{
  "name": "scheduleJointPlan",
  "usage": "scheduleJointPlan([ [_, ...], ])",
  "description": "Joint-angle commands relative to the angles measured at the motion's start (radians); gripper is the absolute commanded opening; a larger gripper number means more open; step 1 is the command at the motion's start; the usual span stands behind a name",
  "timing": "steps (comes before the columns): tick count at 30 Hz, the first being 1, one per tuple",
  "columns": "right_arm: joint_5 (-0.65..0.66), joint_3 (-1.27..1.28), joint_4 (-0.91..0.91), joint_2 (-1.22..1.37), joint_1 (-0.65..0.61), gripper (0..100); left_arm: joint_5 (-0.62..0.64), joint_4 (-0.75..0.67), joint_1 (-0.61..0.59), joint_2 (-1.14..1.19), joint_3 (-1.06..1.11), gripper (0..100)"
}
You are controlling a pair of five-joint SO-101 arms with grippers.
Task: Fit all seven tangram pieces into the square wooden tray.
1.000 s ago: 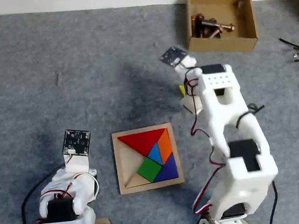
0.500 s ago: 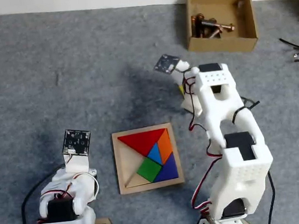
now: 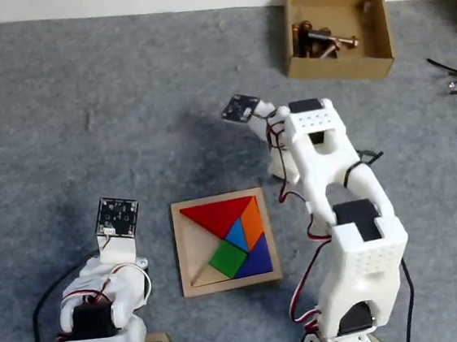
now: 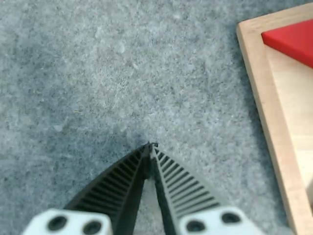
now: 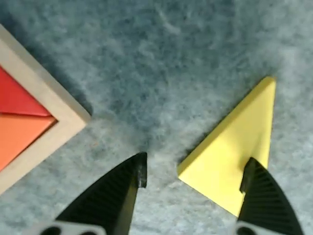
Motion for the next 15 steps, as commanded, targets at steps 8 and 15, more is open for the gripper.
scheduleJointPlan([
  [8, 0.038, -0.151, 0.005, 0.159, 0.036, 28.8, 0.009, 0.003, -0.015, -0.005, 0.019, 1],
  [15, 0.051, -0.199, 0.007, 0.203, 0.047, 28.8, 0.009, 0.003, -0.015, -0.005, 0.019, 1],
])
